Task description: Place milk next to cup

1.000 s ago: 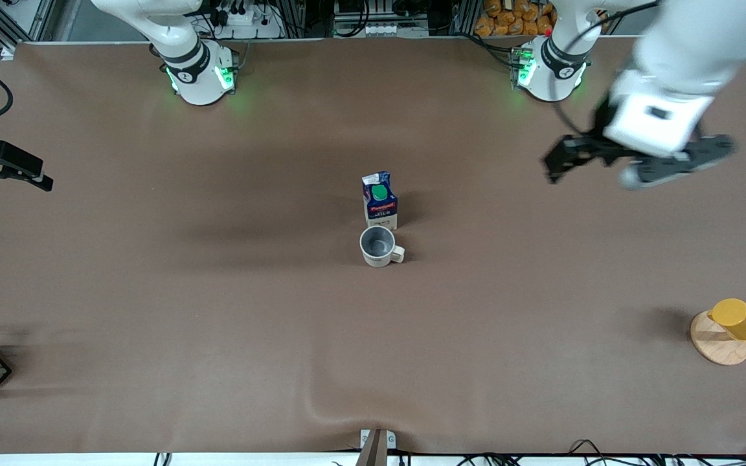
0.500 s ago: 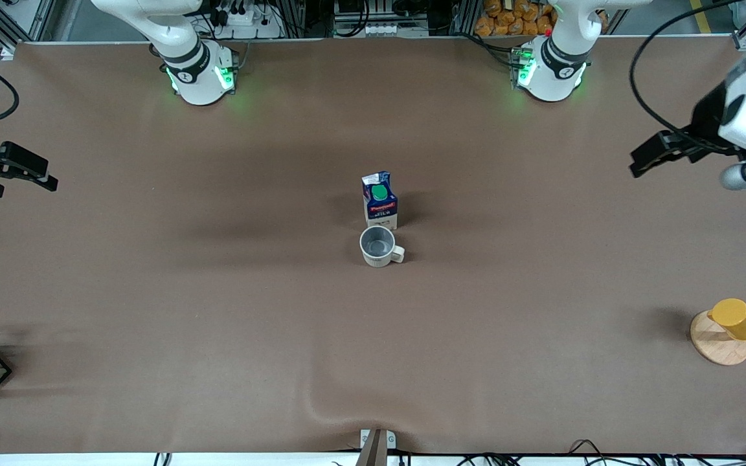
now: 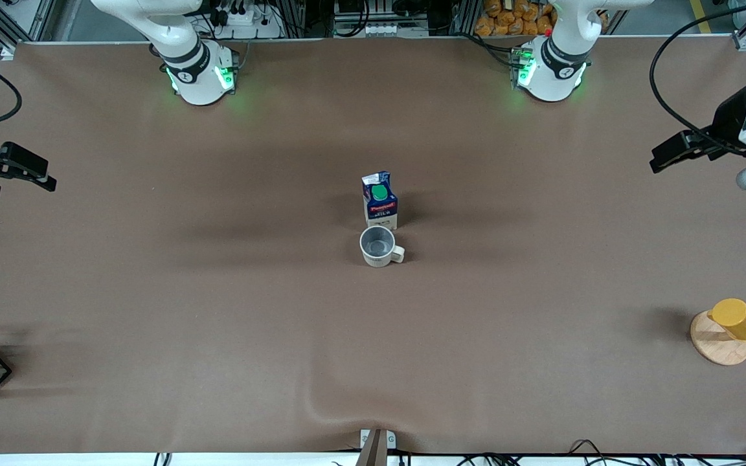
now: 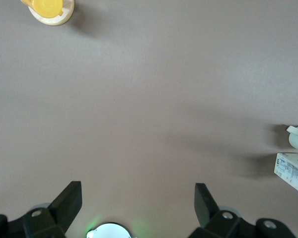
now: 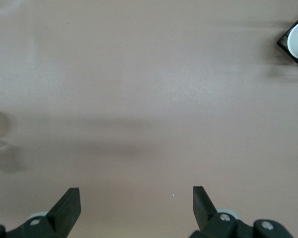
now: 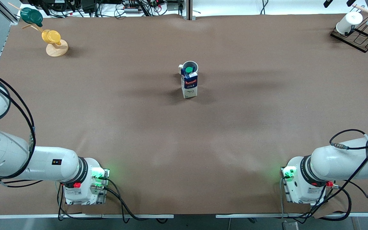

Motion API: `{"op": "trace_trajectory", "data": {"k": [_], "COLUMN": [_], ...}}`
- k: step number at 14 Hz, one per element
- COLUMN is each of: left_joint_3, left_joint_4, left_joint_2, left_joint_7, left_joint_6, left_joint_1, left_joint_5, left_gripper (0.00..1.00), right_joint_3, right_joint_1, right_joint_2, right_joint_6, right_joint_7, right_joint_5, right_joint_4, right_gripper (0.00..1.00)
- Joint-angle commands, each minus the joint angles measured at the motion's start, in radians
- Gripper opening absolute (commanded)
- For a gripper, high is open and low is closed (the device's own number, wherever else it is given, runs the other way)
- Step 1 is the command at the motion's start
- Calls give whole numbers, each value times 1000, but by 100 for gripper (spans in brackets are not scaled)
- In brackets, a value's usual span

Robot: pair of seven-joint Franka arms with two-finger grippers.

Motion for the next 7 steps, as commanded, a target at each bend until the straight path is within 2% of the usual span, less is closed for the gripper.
{"op": "trace_trajectory", "data": {"k": [1, 7], "left_joint_3": [11, 8], "left_joint_4": [-31, -25], "left_joint_2": [-38, -44], "left_joint_7": [19, 34], "left_joint_6": [11, 8], "left_joint_1": [4, 11], "left_joint_5": [-12, -14], "left_gripper": [100, 100], "right_joint_3": [-1, -2], "right_joint_1": [11, 8], "right_joint_2": [-33, -30], "right_joint_6": [11, 11], "right_joint_7": [22, 20], "right_joint_5": [-21, -21], "right_joint_4": [-31, -31], "right_gripper": [100, 100]}}
